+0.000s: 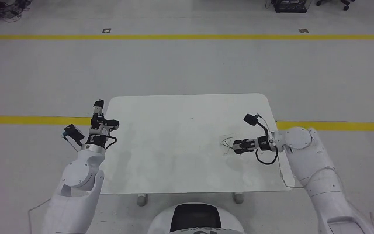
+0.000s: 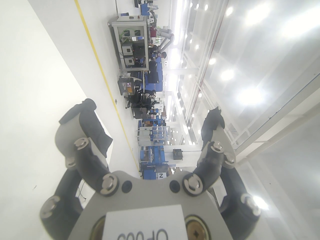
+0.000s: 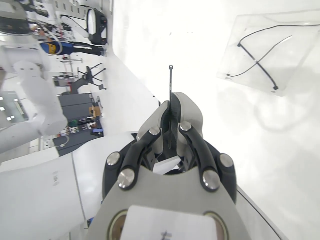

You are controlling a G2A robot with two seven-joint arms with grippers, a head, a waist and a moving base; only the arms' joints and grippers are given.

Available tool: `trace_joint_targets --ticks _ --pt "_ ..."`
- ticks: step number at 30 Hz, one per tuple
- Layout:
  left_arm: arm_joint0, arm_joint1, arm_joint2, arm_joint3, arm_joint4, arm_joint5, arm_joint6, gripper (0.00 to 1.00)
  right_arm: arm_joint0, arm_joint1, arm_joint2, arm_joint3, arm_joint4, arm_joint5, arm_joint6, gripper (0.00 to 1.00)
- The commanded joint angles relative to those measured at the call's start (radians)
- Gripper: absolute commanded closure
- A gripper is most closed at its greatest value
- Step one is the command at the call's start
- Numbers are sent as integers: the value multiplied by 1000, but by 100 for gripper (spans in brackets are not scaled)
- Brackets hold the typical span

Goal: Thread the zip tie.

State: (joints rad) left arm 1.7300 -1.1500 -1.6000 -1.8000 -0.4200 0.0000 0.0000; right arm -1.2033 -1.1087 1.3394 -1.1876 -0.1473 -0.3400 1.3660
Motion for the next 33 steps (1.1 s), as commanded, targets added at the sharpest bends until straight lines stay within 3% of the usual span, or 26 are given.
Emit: trace_joint_targets --ticks 1,7,9,19,23,28,33 --pt "0 0 0 0 0 0 0 0 0 4 6 8 86 0 24 100" --pt "0 0 0 0 0 0 0 0 -5 16 -17 4 210 0 24 100" --pt "0 0 0 0 0 0 0 0 4 20 -45 6 203 0 24 100" --pt "0 0 0 0 0 0 0 0 2 20 -45 5 203 0 15 100" --pt "0 0 0 0 0 0 0 0 -38 17 -42 -40 278 0 -52 100" --pt "0 0 0 0 0 0 0 0 -122 13 17 -110 389 0 -160 100" --pt "0 0 0 0 0 0 0 0 -216 -10 75 -177 440 0 -266 100"
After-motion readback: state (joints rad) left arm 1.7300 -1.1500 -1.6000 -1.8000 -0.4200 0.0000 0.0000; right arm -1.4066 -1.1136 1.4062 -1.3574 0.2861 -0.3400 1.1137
